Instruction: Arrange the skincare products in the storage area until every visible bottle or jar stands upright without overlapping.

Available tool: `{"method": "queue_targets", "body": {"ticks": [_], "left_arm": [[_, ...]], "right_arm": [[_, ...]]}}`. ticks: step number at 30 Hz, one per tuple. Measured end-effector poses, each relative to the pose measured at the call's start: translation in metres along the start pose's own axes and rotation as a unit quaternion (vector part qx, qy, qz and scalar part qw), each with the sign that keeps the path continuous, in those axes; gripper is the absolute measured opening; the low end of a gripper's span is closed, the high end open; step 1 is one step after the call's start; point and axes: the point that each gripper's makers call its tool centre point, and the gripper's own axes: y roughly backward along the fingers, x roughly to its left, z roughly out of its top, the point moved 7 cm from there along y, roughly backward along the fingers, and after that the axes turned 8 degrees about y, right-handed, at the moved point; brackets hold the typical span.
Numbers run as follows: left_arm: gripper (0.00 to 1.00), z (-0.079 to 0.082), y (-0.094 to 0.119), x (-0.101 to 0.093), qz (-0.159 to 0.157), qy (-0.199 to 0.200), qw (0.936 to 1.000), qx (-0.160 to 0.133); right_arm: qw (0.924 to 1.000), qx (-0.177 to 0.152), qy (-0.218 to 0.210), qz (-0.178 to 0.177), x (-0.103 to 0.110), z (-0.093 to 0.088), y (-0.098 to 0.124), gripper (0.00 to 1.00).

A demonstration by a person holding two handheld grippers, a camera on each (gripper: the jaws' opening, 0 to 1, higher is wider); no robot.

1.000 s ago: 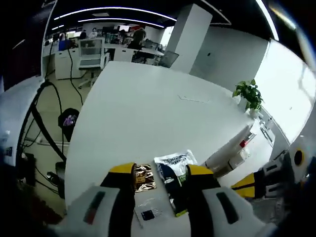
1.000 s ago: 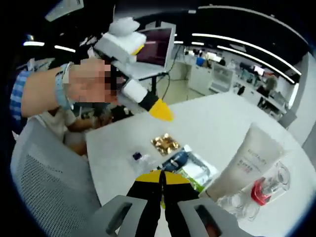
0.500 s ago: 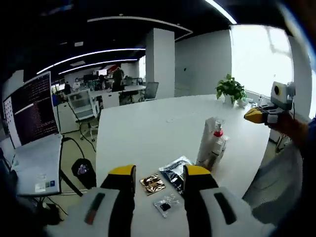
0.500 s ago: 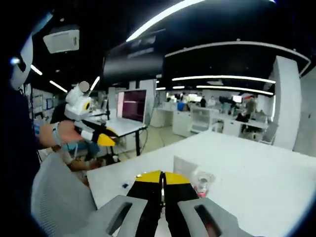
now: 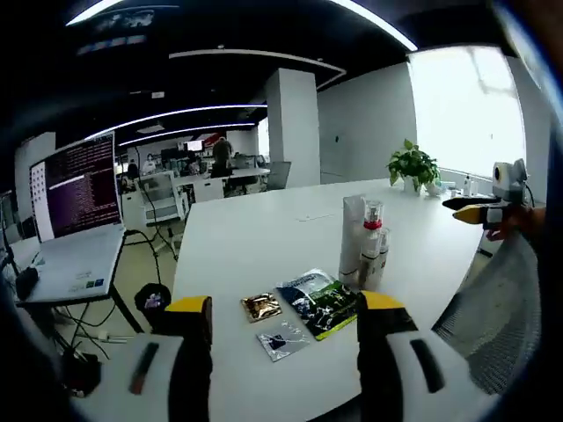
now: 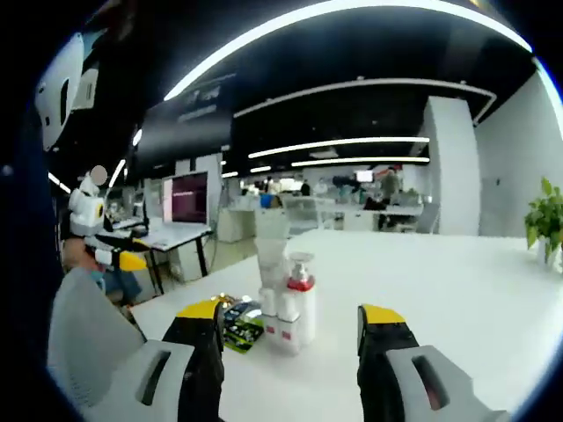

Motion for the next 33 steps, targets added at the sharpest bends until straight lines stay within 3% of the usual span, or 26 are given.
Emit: {"method": "queue_targets", "body": {"ticks": [1, 4, 7, 10, 16, 19, 22, 25, 27, 33], "left_arm": [[0.49, -0.007, 0.001, 0.002, 0.021, 0.011, 0.9997, 0.006], [0.35, -0.003, 0.002, 0.008, 0.054, 0.003, 0.9983, 0.023], [0.39, -0.005, 0.0, 0.005, 0.048, -0.012, 0.9987, 0.013], [0.38, -0.005, 0.002, 0.009, 0.068, -0.022, 0.9973, 0.016], [0.36, -0.007, 0.008, 0.014, 0.078, 0.007, 0.9969, 0.004], [0.31, -0.01, 0.007, 0.01, 0.058, 0.001, 0.9981, 0.021], [0.28, -0.009, 0.006, 0.006, 0.032, 0.018, 0.9993, 0.013], [0.29, -0.013, 0.006, 0.005, 0.011, 0.027, 0.9994, 0.02], [0.29, -0.016, 0.005, 0.001, -0.021, 0.018, 0.9989, 0.039], [0.31, -0.01, 0.007, 0.0, -0.03, -0.003, 0.9995, 0.003]], "right_arm": [[0.9998, 0.011, 0.014, -0.009, -0.001, -0.001, 0.001, 0.45], [0.9991, 0.024, 0.028, -0.021, -0.003, -0.003, -0.001, 0.32], [0.9993, 0.033, 0.016, -0.01, 0.0, -0.005, -0.004, 0.3], [0.9981, 0.051, 0.033, 0.002, 0.003, -0.008, -0.006, 0.25], [0.9956, 0.082, 0.029, 0.034, 0.008, -0.016, -0.007, 0.14], [0.9966, 0.074, 0.035, 0.011, 0.001, -0.016, -0.003, 0.07], [0.9983, 0.057, -0.011, 0.003, -0.005, -0.016, 0.001, 0.0], [0.9987, 0.042, -0.028, -0.009, -0.005, -0.014, 0.005, 0.0], [0.9986, 0.039, -0.027, -0.022, -0.006, -0.014, 0.006, 0.0], [0.9992, 0.023, -0.015, -0.029, -0.005, -0.011, 0.007, 0.01]]}}
